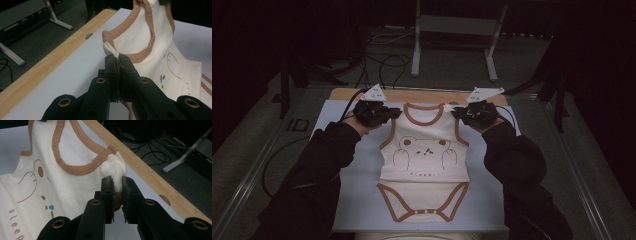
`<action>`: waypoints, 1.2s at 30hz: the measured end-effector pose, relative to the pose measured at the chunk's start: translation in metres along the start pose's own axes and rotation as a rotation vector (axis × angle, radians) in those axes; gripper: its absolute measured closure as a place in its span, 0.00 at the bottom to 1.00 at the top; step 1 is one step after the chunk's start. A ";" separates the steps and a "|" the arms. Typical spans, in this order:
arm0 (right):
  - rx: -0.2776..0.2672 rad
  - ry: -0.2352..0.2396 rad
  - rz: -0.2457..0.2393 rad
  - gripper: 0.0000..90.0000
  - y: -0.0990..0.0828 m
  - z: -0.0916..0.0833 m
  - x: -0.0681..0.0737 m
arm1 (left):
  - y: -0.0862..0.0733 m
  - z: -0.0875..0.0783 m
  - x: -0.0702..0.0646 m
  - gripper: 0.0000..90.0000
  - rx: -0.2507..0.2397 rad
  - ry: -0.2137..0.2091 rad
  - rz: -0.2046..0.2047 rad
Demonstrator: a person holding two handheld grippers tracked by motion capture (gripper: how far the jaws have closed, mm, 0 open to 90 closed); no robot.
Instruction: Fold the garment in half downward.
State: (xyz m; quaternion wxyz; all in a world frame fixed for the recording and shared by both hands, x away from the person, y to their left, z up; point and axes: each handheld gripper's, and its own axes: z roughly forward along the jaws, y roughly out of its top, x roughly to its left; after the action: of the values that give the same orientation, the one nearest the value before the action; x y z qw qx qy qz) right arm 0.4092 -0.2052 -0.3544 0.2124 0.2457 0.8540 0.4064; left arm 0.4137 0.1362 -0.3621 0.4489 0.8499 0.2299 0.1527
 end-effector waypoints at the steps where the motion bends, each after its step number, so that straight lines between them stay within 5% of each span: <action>1: -0.006 -0.004 -0.008 0.90 0.004 -0.001 -0.001 | 0.002 -0.001 0.002 0.97 -0.003 0.006 0.000; 12: -0.027 -0.015 -0.008 0.90 0.009 -0.005 0.001 | 0.001 -0.003 0.001 0.97 -0.018 0.009 -0.003; 24: 0.031 0.034 0.006 0.90 -0.026 0.008 0.014 | -0.023 0.009 -0.013 0.97 0.009 -0.028 -0.011; 36: 0.028 0.058 -0.007 0.90 -0.040 0.004 0.031 | -0.040 0.009 -0.032 0.97 0.026 -0.056 -0.004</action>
State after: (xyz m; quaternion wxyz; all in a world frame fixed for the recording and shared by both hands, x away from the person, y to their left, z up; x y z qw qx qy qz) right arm 0.3775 -0.2066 -0.3935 0.1854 0.2338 0.8663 0.4006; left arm 0.3806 0.1327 -0.4017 0.4443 0.8592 0.2210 0.1249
